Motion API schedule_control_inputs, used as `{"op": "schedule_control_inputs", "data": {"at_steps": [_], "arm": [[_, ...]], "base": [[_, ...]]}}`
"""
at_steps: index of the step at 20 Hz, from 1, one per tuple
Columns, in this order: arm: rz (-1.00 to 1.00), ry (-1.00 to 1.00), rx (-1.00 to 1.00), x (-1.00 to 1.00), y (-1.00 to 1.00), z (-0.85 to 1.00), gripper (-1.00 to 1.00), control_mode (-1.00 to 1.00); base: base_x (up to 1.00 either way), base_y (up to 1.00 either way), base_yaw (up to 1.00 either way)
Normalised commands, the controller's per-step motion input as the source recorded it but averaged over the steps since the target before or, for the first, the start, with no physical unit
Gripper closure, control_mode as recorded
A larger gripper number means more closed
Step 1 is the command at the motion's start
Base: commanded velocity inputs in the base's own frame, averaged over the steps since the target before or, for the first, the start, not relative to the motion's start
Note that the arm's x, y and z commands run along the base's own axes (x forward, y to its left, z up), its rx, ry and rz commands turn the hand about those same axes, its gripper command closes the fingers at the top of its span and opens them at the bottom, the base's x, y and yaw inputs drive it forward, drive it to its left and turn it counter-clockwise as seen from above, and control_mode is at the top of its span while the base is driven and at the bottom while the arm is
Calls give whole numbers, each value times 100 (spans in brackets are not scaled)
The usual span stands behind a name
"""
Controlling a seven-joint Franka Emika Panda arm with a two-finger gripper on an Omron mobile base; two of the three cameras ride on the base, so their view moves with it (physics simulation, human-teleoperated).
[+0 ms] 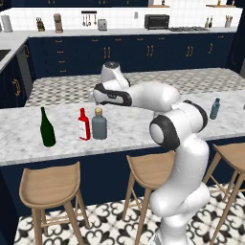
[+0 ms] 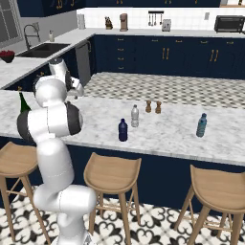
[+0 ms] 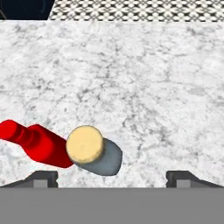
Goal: Move the plastic bottles in the middle to the plastics group, and the glass bottles in the middle to the glass group.
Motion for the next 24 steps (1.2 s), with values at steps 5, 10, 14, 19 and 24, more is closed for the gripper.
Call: {"op": "schedule_control_inputs", "data": {"at_steps": [5, 10, 14, 19, 24], "arm": [[-13, 0, 5, -41, -92, 0, -100, -100], [-14, 0, 4, -35, -87, 0, -100, -100], [-15, 0, 4, -32, -92, 0, -100, -100], [-17, 0, 1, -30, -89, 0, -100, -100], [-12, 0, 0, -41, -60, 1, -100, -100]], "base": [[0, 0, 0], [0, 0, 0], [0, 0, 0], [0, 0, 0], [0, 0, 0]]}}
